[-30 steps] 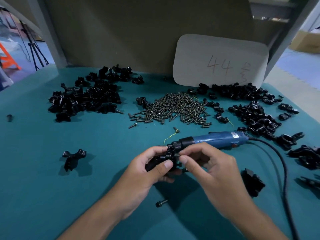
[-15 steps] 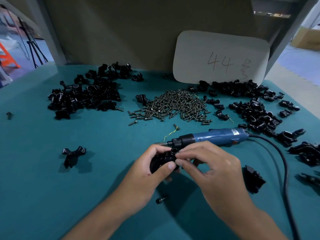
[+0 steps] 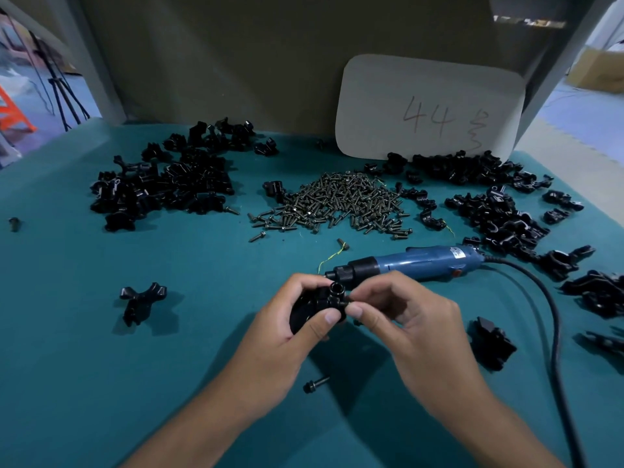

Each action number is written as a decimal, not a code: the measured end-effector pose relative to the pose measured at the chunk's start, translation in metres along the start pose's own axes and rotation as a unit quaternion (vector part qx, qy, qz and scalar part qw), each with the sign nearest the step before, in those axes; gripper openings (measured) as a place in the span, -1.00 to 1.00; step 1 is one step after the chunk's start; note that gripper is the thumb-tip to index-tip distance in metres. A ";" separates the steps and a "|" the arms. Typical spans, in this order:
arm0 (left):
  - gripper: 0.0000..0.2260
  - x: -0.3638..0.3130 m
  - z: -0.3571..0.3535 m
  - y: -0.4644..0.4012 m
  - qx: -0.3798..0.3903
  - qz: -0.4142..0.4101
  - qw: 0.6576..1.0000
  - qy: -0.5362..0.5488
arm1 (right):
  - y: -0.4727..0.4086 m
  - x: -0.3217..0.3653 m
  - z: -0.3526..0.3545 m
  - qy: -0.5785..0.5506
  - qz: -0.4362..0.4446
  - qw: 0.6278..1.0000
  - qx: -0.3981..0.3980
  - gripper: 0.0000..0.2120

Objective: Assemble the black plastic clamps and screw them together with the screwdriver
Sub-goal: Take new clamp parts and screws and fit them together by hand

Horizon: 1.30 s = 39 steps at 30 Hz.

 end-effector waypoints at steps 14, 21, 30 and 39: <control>-0.74 -0.008 -0.003 0.006 0.005 -0.002 0.999 -0.036 | 0.004 -0.008 -0.003 -0.045 -0.027 0.999 -0.006 -0.88; -0.77 -0.009 0.000 0.005 -0.008 0.003 1.000 0.029 | 0.002 -0.009 0.002 -0.048 -0.014 0.999 -0.018 -0.87; -0.78 -0.013 -0.001 0.007 -0.004 -0.005 1.000 -0.008 | 0.005 -0.002 0.001 0.001 0.060 0.997 -0.045 -0.92; -0.71 -0.014 0.002 0.008 -0.036 -0.022 0.998 -0.036 | 0.006 -0.003 -0.002 -0.001 0.035 0.999 -0.025 -0.91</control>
Point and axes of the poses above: each hand's wrist, its own y-axis away from the middle knuckle, its own z-axis out of the back of the hand, x = y × z, the point moved 7 cm from there along -y, towards the middle knuckle, and after that the axes turned 8 degrees about z, right-handed, at the moved point
